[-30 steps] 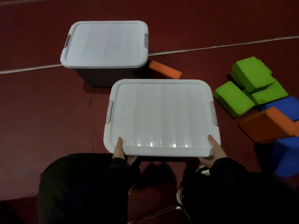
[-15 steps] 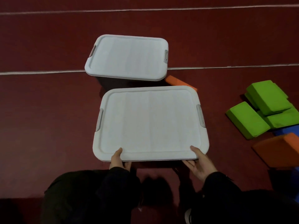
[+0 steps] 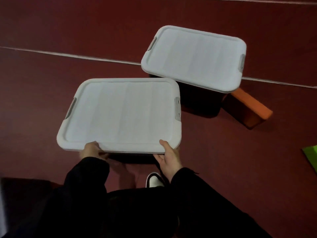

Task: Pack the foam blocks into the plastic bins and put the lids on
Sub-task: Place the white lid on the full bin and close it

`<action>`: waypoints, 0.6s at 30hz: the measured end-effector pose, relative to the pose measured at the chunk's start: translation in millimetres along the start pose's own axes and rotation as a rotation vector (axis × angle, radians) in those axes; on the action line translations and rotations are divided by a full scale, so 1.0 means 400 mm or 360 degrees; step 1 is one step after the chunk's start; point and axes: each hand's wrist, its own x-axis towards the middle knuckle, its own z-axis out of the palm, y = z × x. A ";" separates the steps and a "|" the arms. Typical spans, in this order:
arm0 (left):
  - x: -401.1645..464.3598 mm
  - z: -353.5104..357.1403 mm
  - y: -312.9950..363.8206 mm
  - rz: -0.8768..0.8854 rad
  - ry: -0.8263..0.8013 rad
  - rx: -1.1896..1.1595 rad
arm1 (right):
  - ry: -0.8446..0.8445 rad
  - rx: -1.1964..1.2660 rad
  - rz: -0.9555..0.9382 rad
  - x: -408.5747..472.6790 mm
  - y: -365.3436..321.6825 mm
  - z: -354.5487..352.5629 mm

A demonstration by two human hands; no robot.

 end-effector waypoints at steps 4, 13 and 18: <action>-0.006 0.029 0.019 -0.0121 -0.0318 0.0034 | -0.0196 -0.0135 0.0261 0.050 0.051 0.099; -0.273 0.091 -0.002 0.0062 -0.0600 0.0796 | -0.0075 -0.0848 0.0272 -0.105 0.002 0.093; -0.394 0.063 0.008 0.0565 -0.0776 0.1020 | -0.0118 -0.1148 -0.0043 -0.235 -0.083 0.102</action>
